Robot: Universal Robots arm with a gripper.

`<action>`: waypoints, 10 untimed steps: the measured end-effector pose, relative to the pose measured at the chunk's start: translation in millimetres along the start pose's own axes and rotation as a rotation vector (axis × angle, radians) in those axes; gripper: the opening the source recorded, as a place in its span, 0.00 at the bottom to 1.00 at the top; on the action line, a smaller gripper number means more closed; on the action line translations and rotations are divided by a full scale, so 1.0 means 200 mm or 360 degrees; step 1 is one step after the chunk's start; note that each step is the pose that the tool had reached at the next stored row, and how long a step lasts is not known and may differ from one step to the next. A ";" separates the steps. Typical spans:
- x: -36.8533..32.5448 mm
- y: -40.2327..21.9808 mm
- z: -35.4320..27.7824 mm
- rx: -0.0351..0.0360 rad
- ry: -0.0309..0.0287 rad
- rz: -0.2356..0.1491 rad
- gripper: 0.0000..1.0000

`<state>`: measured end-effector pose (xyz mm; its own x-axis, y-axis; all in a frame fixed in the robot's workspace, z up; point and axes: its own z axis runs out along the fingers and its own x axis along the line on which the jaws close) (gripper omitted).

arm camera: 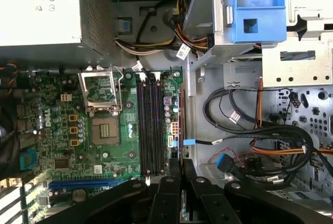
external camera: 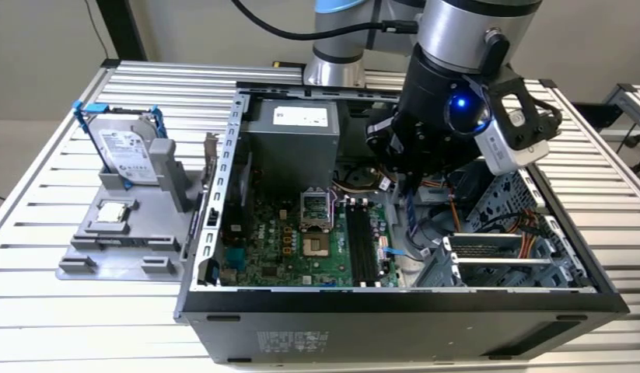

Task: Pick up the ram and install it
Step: 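Insert the ram into the slot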

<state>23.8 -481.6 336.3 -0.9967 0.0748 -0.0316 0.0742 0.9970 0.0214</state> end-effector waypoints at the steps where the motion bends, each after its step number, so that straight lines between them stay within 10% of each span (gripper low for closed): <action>1: 0.000 0.000 0.003 0.0000 0.00000 0.0000 0.00; 10: 0.001 -0.001 0.043 0.0000 0.00000 0.0000 0.00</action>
<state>23.8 -481.6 327.7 -0.9967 0.0749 -0.0316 0.0742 0.9970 0.0212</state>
